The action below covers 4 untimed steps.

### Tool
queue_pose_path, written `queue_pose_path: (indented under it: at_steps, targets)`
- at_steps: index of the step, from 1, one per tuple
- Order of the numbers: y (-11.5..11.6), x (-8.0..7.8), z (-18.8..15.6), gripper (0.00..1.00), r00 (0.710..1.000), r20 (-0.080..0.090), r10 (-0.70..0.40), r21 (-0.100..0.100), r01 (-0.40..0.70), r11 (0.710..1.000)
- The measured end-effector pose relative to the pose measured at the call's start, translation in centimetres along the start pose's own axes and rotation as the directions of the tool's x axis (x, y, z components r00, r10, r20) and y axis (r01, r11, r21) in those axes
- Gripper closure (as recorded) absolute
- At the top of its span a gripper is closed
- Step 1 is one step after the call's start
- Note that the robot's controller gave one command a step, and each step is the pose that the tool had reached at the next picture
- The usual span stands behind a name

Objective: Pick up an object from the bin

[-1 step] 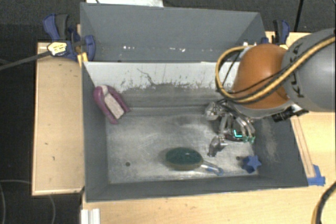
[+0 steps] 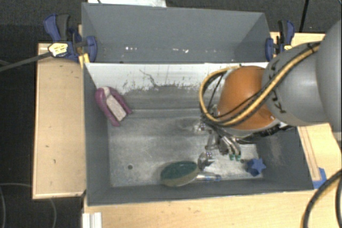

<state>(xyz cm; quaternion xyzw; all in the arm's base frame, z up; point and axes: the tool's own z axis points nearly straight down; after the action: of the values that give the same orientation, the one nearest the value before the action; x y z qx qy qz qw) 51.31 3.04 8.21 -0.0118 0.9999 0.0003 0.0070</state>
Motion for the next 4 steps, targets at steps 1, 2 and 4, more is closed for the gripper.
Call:
queue_pose_path:
  at_steps: [1,2,4]
  targets:
    - [3.5,3.0,-6.6,0.0,0.999,-0.002,-0.039,-0.002,0.039,0.999]
    - [7.4,2.8,0.7,0.0,0.98,-0.004,-0.199,-0.002,0.199,0.98]
    - [15.5,2.9,0.9,1.0,0.998,-0.002,-0.058,-0.004,0.058,0.998]
